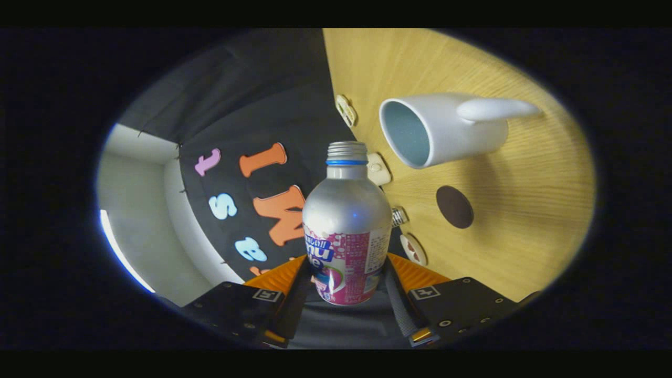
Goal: Take the bottle from table, then pour the juice into the cup, finally place the bottle on the coaster
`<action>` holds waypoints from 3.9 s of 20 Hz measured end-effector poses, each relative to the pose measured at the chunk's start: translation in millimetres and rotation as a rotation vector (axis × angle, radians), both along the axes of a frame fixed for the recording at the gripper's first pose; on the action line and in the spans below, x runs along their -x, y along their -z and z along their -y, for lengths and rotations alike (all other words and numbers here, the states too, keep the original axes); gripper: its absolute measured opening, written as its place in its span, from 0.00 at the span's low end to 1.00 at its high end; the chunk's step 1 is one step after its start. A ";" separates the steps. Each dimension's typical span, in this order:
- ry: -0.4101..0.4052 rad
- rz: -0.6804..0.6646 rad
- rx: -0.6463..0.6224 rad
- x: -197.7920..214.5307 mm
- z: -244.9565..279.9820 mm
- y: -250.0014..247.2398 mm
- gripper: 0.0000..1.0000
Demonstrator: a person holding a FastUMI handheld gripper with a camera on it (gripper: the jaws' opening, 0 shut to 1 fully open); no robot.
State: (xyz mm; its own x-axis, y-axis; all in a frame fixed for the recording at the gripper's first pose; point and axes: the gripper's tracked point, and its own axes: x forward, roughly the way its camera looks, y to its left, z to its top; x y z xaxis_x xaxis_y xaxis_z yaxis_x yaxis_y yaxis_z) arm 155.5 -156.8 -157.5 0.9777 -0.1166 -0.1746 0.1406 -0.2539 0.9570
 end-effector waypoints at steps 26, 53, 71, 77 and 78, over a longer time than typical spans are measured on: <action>-0.295 -0.306 1.608 -50.5 26.1 40.9 0.74; -0.474 -0.482 1.724 -56.3 20.7 113.6 0.84; -0.263 -0.274 1.771 54.2 -12.2 -57.0 0.97; -0.198 -0.178 1.842 110.4 -37.2 -117.0 0.97; -0.182 -0.166 1.871 120.3 -40.0 -123.0 0.97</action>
